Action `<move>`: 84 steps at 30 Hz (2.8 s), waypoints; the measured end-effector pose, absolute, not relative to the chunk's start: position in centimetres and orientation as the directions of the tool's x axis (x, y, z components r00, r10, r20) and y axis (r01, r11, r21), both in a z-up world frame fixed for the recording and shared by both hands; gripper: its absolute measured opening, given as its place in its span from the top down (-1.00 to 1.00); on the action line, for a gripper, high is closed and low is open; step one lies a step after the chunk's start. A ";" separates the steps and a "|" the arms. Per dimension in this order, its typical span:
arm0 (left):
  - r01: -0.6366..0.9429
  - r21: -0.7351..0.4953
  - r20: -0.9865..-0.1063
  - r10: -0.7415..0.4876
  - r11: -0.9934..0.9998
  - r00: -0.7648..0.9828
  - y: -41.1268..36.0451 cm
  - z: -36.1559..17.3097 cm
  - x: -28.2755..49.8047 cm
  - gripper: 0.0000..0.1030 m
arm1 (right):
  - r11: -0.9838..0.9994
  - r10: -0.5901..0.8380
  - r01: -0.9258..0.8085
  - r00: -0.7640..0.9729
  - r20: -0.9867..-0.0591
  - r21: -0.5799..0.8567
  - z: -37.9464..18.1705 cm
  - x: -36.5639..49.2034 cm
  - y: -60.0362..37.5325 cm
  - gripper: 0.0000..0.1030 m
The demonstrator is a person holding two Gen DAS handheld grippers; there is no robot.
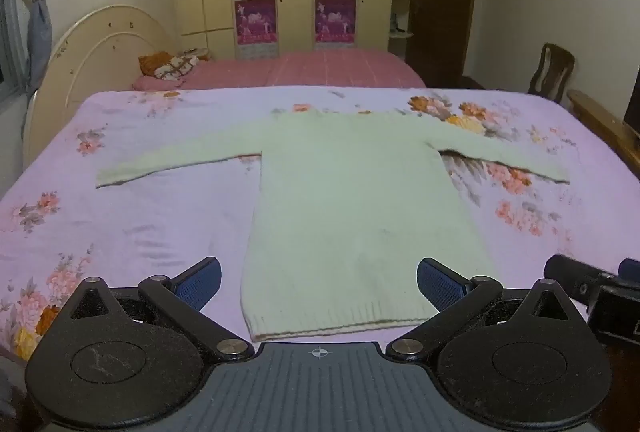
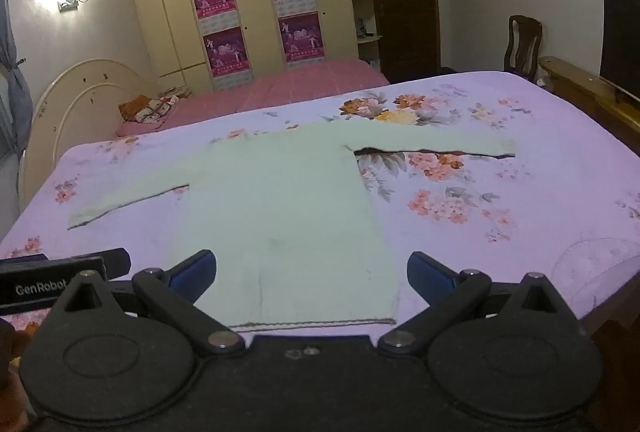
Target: Fold small clothes
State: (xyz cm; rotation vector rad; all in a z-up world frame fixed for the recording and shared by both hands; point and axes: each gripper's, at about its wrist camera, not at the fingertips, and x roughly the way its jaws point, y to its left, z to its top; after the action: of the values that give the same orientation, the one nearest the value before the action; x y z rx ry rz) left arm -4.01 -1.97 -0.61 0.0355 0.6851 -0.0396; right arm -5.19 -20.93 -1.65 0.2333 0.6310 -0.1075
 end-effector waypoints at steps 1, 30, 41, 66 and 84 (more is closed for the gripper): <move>0.052 0.025 -0.633 -0.024 0.998 0.774 -2.1 -0.6 -4.2 -1.00 | 0.968 -0.027 0.171 0.802 -0.596 0.186 -1.6 -5.3 -20.8 -0.98; 0.070 0.035 -0.664 -0.029 0.997 0.747 -2.8 -1.0 -2.4 -1.00 | 0.984 -0.027 0.131 0.781 -0.624 0.120 -2.3 -4.6 -20.7 -0.98; 0.069 0.034 -0.666 -0.028 0.997 0.745 -2.9 -1.0 -2.4 -1.00 | 0.984 -0.030 0.133 0.778 -0.628 0.118 -2.4 -4.4 -20.7 -0.98; 0.053 0.029 -0.679 -0.019 0.998 0.734 -2.2 -1.6 -1.0 -1.00 | 0.987 -0.027 0.121 0.765 -0.643 0.102 -2.9 -3.3 -20.0 -0.98; 0.032 0.024 -0.704 -0.006 0.999 0.710 -1.0 -2.7 1.7 -1.00 | 0.987 -0.034 0.127 0.757 -0.653 0.095 -3.2 -1.7 -19.5 -0.98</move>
State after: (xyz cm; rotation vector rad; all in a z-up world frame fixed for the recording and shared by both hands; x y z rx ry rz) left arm 1.65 -1.05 -2.72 0.0353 0.7812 -0.0210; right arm -1.72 -19.54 -3.21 0.1370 0.7076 -0.0885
